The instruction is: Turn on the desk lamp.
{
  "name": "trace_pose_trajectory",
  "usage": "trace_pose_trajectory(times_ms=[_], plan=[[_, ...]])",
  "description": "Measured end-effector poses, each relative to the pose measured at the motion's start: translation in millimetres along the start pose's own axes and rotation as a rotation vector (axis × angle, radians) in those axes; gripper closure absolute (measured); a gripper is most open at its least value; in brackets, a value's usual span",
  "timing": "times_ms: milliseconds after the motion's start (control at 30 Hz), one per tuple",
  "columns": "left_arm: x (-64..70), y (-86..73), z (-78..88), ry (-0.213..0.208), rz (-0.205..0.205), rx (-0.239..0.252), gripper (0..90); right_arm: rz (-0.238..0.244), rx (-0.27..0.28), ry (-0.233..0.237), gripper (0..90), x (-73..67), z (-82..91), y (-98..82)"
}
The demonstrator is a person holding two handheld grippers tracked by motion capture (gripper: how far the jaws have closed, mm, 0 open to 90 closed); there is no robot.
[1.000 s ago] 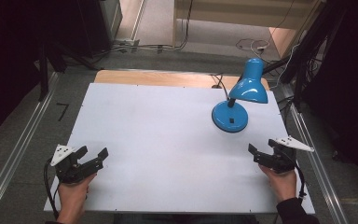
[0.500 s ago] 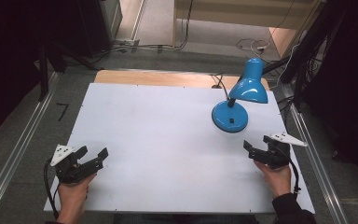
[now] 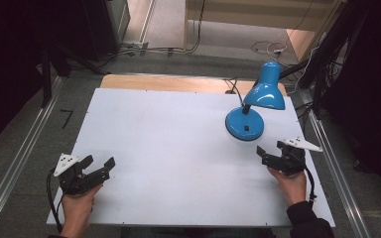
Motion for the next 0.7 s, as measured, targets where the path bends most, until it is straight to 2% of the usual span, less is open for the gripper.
trace_pose_trajectory(times_ms=[700], plan=[[-0.3,-0.1,0.0,-0.001,0.002,-0.001,17.1,-0.004,0.016,0.007,15.6,-3.7,-8.5,10.9]])
Point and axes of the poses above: each handheld gripper's, and its own axes: z roughly backward along the jaws, y roughly out of its top, x roughly to its right, the point moved 5 cm from there along -z, roughly forward along the jaws, and after that the axes turned 7 degrees about -z, right-handed, at the moved point
